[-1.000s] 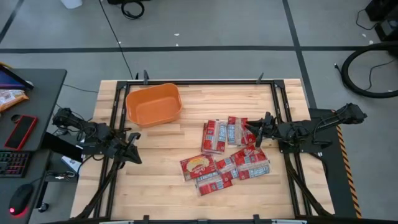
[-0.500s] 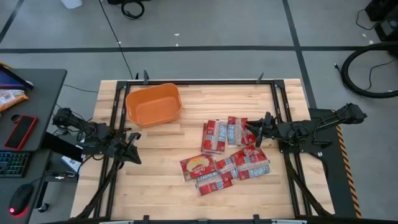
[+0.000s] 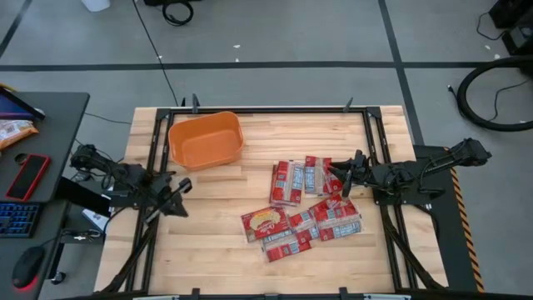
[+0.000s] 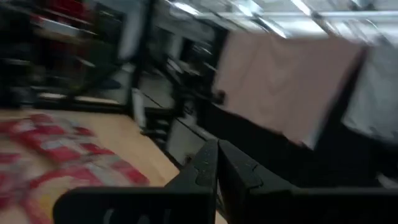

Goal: Sort popcorn bags into baskets
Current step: Put the red popcorn bag into the orange bin

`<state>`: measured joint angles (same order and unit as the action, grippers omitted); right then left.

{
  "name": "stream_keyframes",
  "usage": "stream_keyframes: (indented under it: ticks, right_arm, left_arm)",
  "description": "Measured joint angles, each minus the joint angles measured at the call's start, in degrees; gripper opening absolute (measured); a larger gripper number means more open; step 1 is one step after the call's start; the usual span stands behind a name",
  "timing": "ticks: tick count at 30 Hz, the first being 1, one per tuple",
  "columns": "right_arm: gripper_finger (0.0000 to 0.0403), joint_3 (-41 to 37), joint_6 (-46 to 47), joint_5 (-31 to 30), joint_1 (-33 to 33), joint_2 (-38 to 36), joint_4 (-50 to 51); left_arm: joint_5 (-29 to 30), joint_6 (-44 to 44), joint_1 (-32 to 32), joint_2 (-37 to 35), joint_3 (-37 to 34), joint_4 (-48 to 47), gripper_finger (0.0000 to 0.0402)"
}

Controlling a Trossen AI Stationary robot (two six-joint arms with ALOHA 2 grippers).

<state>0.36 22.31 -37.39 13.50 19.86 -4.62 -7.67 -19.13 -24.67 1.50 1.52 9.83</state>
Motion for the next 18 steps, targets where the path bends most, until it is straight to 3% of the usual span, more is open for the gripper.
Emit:
stream_keyframes:
  ticks: [3,5,9,18]
  right_arm:
    - [0.0103,0.0,0.0,0.0,0.0,0.0,0.0]
    - [0.0103,0.0,0.0,0.0,0.0,0.0,0.0]
    - [0.0103,0.0,0.0,0.0,0.0,0.0,0.0]
    - [0.0103,0.0,0.0,0.0,0.0,0.0,0.0]
  left_arm:
    - [11.0,-3.5,0.0,0.4,0.0,0.9,0.0013]
    - [15.2,-4.0,0.0,2.1,0.0,2.0,0.0013]
    - [17.9,-4.3,0.1,8.8,0.0,5.9,0.0013]
    - [21.1,-4.2,0.1,33.5,0.0,23.3,0.0013]
